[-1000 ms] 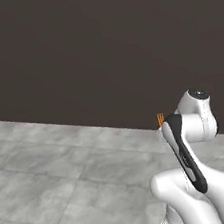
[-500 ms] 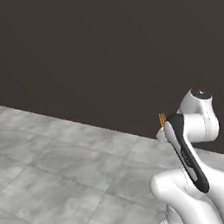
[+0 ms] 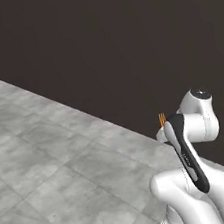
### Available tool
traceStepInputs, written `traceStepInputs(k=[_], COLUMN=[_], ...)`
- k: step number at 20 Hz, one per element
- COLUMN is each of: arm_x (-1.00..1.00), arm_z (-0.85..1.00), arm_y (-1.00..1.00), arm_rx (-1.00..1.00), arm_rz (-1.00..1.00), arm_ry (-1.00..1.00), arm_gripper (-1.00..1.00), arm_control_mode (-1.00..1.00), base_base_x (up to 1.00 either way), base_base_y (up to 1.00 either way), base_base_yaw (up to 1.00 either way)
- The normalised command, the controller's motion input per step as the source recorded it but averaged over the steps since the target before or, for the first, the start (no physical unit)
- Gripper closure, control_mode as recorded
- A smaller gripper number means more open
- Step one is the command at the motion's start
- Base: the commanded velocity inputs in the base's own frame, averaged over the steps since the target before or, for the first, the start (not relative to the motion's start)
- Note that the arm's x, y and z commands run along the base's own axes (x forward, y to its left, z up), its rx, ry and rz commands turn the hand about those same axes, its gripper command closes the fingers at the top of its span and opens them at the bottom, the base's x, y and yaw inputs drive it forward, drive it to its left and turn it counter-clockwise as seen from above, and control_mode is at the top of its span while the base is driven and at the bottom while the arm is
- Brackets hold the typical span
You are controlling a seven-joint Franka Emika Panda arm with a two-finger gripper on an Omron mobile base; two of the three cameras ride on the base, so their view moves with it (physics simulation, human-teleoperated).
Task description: Take the fork and place it on the left side of the plate. Then take the spoon and place it on the right side of the plate. Make sure they're directly next to the plate.
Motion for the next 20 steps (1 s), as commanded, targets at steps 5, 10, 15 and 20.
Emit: traceStepInputs(k=[5,10,15,20], arm_x=[0.0,0.0,0.0,0.0], arm_z=[0.0,0.0,0.0,0.0], arm_y=[0.0,0.0,0.0,0.0], arm_rx=[0.0,0.0,0.0,0.0], arm_rz=[0.0,0.0,0.0,0.0], arm_ry=[0.0,0.0,0.0,0.0], arm_gripper=[1.0,1.0,1.0,1.0], arm_control_mode=[1.0,1.0,1.0,1.0], base_base_x=[1.0,1.0,1.0,1.0], base_base_y=[0.25,0.31,0.36,0.42], base_base_yaw=[0.3,0.26,0.23,0.18])
